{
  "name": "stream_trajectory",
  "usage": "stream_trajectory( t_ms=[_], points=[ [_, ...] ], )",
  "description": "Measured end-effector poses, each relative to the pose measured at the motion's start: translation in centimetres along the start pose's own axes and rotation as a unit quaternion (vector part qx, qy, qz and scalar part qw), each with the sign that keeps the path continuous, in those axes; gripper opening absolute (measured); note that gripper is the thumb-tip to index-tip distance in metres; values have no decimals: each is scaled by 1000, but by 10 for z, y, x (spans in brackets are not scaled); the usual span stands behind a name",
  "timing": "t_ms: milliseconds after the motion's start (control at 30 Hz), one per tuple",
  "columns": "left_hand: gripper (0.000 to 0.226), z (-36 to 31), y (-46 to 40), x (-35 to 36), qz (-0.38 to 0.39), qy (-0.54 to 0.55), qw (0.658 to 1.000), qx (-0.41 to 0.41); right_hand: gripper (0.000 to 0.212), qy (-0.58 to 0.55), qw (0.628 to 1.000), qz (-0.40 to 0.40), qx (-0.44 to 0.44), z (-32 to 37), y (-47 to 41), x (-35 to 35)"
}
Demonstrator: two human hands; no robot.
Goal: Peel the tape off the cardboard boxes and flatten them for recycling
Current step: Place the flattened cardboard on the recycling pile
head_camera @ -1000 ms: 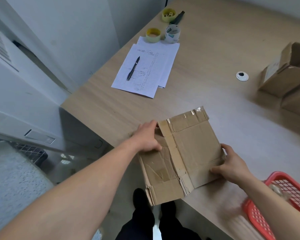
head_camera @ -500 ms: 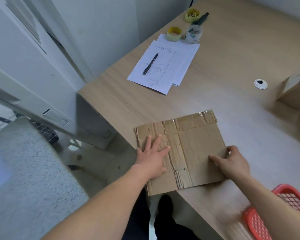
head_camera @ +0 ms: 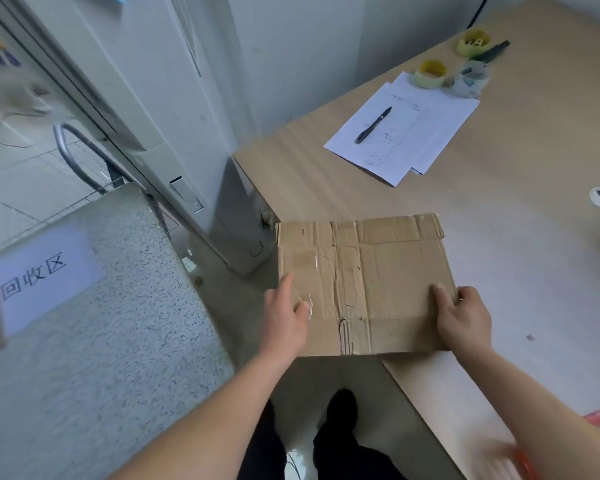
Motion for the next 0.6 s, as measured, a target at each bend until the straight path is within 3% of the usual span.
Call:
stream_trajectory(
  t_ms=[267, 600],
  points=[
    [54, 55, 15, -111, -131, 24, 991, 25, 54, 5, 995, 0, -100, 81, 70, 61],
    [59, 245, 87, -254, -209, 35, 975, -72, 50, 65, 974, 100, -194, 142, 220, 235]
  ],
)
Point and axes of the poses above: each hand's wrist, its own y-axis away from the middle knuckle, its own x-axis out of the palm, z = x × y, the point moved 8 cm from there along -y, towards the middle knuckle, and after that the axes turned 3 degrees about y, right-handed, at the moved point
